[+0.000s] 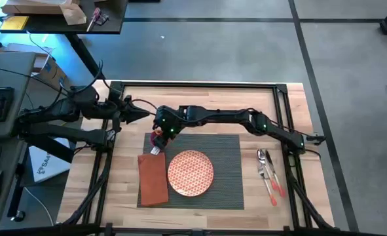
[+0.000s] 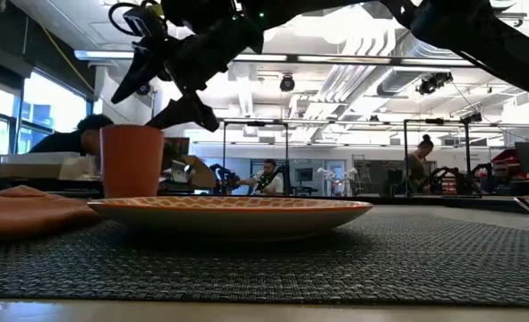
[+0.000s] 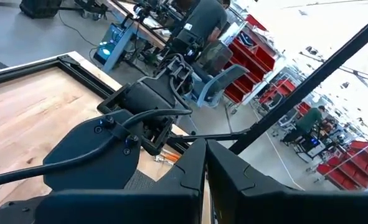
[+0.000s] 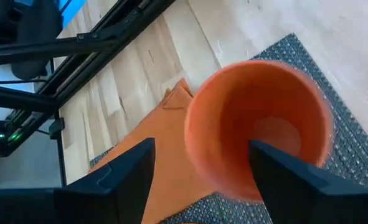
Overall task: Set table place
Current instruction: Put the orange fork on top of the orange table napkin
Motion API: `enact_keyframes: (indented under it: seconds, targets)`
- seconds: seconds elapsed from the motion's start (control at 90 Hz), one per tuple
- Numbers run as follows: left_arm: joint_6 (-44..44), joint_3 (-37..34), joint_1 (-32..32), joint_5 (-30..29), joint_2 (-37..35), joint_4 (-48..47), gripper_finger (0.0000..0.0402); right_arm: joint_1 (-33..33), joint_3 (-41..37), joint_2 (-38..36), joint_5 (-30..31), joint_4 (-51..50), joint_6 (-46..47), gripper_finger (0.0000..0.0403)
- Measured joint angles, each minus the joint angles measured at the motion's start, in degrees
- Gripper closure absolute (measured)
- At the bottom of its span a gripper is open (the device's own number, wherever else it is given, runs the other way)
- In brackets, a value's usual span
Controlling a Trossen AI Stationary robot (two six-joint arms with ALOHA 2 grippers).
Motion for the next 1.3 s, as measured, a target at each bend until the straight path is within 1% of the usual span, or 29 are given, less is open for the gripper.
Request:
enact_keyframes:
  seconds: [0.156,0.244,0.333,0.433,0.533,0.644,0.678,0.711,0.833,0.889,0.989,1.1,1.2,1.3]
  targets:
    - [0.00,0.00,0.00,0.00,-0.01,-0.03,0.0401,0.00,0.00,-0.48,0.08,-1.65,-0.05,0.0162]
    - [0.00,0.00,0.00,0.00,-0.02,-0.29,0.0401,0.00,-0.02,-2.11,0.72,-5.82,-1.35,0.0162]
    - [-0.02,0.00,0.00,0.02,-0.02,-0.97,0.0401,0.01,-0.02,-4.93,1.32,-12.46,-3.70,0.0162]
    - [-0.22,0.00,0.00,0.04,-0.02,-2.49,0.0401,1.04,-0.02,-8.75,1.35,-22.57,-6.95,0.0162]
    - [-0.22,0.00,0.00,0.04,0.00,-3.37,0.0401,3.94,-0.44,-12.22,1.55,-35.46,-11.64,0.0162]
    - [0.10,0.00,0.00,0.05,0.00,-3.44,0.0401,7.84,-5.03,-15.09,5.79,-48.90,-14.37,0.0166]
    - [0.31,0.00,0.00,0.16,0.00,-3.44,0.0401,8.87,-8.02,-15.91,7.12,-50.75,-14.39,0.0169]
    - [0.63,0.00,0.00,0.24,0.00,-3.47,0.0401,9.84,-12.09,-17.07,7.55,-50.58,-14.04,0.0172]
    - [1.41,0.00,0.00,0.21,-0.02,-3.53,0.0401,13.39,-31.05,-25.56,2.68,-46.11,-8.48,0.0192]
    - [1.46,0.00,0.00,0.17,0.00,-3.77,0.0401,15.19,-40.38,-30.38,2.25,-45.06,-3.95,0.0202]
    - [1.98,0.00,0.00,0.17,0.00,-4.48,0.0401,18.02,-56.38,-39.05,0.99,-40.27,7.39,0.0219]
    - [2.32,0.00,0.00,0.02,0.29,-5.23,0.0401,21.33,-70.26,-48.78,-2.49,-33.84,23.84,0.0231]
    - [2.34,0.00,0.00,0.02,0.74,-5.43,0.0401,24.02,-80.18,-55.13,-4.98,-25.24,38.16,0.0238]
    - [2.33,0.00,-0.01,0.04,1.25,-5.85,0.0401,26.12,-87.76,-59.25,-6.14,-18.63,48.36,0.0249]
